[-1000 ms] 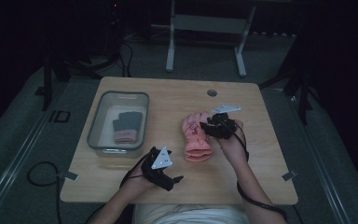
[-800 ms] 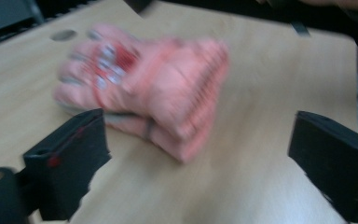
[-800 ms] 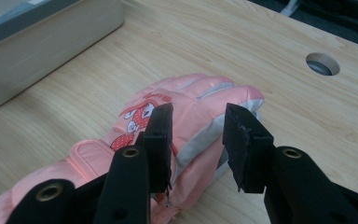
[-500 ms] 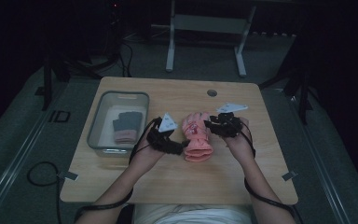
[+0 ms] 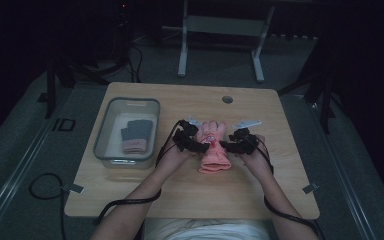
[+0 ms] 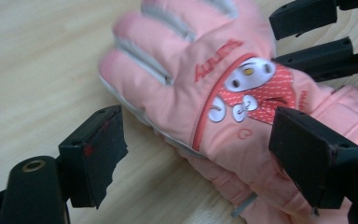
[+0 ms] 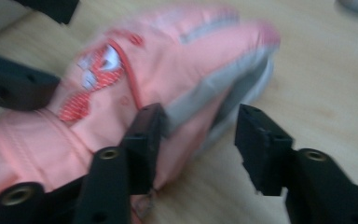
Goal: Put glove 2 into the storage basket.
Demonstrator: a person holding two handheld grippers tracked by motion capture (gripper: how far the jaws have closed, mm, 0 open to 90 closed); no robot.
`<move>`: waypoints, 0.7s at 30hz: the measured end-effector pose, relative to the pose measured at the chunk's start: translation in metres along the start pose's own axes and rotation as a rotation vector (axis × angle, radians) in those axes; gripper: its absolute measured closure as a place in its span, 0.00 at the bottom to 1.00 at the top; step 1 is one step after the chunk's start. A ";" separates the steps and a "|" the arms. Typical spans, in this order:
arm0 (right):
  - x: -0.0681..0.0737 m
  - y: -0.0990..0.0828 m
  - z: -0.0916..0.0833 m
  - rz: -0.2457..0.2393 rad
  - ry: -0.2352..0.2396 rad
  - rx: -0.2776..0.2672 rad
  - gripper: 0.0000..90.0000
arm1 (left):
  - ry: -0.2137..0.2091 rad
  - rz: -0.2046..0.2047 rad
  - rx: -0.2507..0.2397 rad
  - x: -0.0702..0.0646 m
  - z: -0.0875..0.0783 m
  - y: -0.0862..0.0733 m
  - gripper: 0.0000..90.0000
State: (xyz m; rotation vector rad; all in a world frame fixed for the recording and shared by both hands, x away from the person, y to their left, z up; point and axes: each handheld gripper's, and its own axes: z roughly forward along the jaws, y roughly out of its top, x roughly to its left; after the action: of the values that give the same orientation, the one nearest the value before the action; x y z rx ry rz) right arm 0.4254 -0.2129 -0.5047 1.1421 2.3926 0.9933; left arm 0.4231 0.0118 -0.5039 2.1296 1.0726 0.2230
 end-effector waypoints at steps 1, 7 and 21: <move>0.000 0.000 0.000 0.000 0.000 0.000 0.54 | 0.000 0.000 0.000 0.000 0.000 0.000 0.20; -0.011 -0.009 0.014 0.072 0.063 0.048 0.48 | -0.039 -0.083 0.057 0.006 0.022 -0.004 0.21; -0.021 -0.005 0.029 0.182 0.247 0.124 0.85 | -0.235 -0.167 0.069 0.019 0.033 -0.002 0.69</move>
State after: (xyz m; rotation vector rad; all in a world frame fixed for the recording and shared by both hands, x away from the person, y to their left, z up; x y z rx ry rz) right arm 0.4515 -0.2186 -0.5290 1.3747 2.6111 1.1145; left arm 0.4490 0.0094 -0.5325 2.0527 1.1231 -0.1421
